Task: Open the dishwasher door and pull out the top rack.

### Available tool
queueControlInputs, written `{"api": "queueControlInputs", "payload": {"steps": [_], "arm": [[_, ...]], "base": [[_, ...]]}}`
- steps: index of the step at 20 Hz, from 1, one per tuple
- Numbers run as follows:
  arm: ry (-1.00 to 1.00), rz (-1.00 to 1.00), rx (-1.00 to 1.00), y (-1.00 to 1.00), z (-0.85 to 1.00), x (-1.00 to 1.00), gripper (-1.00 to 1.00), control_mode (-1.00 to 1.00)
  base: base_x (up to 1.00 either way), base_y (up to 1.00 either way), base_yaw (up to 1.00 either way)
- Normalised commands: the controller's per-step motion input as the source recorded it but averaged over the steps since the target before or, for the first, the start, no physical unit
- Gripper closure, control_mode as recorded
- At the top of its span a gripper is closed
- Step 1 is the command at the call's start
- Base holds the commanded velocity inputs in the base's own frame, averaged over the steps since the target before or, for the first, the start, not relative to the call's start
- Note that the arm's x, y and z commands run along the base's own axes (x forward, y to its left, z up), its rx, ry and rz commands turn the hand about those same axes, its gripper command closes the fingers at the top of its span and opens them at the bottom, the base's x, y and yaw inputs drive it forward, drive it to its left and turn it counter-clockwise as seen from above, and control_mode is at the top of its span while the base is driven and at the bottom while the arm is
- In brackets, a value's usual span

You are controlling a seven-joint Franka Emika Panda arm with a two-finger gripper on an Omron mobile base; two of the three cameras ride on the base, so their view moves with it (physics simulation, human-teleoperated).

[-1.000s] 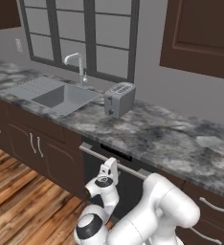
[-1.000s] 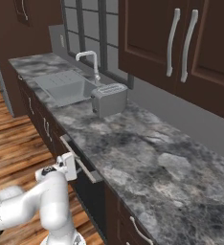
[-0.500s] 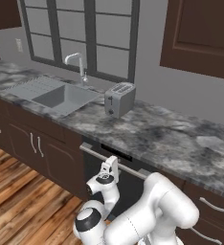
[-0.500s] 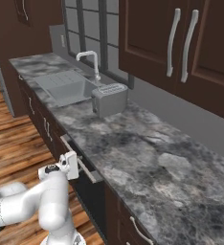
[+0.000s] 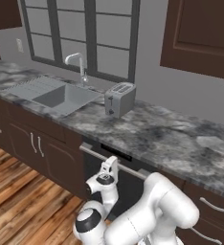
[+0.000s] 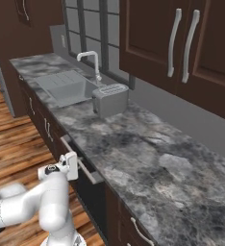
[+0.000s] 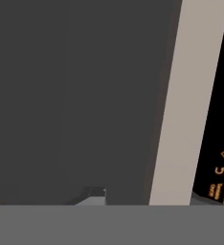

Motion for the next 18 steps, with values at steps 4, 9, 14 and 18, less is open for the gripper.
{"api": "queueControlInputs", "payload": {"steps": [4,9,14,18], "arm": [[0.00,-0.02,0.00,0.73,-0.52,-0.34,1.00,-1.00],[0.00,-0.02,0.00,0.81,-0.53,-0.49,1.00,-1.00],[0.00,-0.03,0.00,0.83,-0.51,-0.47,1.00,-1.00],[0.00,-0.03,0.00,0.85,-0.51,-0.46,1.00,-1.00]], "base": [[0.00,0.00,0.00],[0.00,0.00,0.00],[0.00,0.00,0.00],[0.00,0.00,0.00]]}}
